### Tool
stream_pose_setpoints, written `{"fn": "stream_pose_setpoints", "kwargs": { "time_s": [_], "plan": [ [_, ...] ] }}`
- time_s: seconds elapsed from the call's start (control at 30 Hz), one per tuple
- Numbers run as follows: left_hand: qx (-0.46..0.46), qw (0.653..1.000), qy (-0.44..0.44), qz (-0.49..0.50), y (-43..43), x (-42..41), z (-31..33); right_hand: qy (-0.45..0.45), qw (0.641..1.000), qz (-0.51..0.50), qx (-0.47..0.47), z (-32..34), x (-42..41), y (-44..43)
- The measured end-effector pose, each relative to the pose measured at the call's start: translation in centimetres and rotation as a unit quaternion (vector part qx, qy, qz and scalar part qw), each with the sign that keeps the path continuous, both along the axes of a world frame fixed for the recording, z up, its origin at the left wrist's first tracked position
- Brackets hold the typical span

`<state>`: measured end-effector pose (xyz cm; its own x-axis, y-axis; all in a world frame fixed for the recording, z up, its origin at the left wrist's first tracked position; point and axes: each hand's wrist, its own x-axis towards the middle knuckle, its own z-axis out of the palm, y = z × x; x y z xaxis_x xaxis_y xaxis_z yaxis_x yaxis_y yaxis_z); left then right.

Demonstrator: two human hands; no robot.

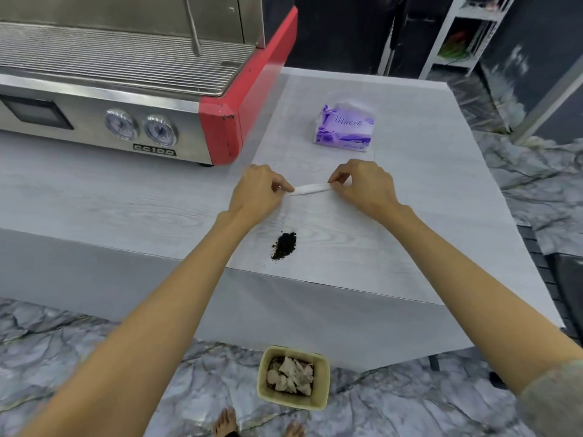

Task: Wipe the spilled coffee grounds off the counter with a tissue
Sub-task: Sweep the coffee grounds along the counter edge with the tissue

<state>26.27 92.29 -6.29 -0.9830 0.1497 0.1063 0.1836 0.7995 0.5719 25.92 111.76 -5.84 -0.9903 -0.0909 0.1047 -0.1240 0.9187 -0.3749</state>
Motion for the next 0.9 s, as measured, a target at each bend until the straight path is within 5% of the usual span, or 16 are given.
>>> {"fn": "stream_pose_setpoints", "kwargs": {
  "time_s": [0.4, 0.6, 0.9],
  "plan": [
    [-0.072, 0.988, -0.006, -0.134, -3.2, 2.2, 0.1, -0.027, 0.999, 0.017, -0.003, 0.0, 7.0, -1.7],
    [-0.037, 0.992, 0.026, -0.117, -4.7, 2.9, 0.6, 0.011, 0.999, -0.011, -0.029, 1.4, 5.2, -3.3],
    [-0.016, 0.993, -0.037, -0.107, -7.1, 4.6, -0.2, -0.007, 1.0, -0.007, -0.017, 0.2, 4.4, -6.0]
  ]
}}
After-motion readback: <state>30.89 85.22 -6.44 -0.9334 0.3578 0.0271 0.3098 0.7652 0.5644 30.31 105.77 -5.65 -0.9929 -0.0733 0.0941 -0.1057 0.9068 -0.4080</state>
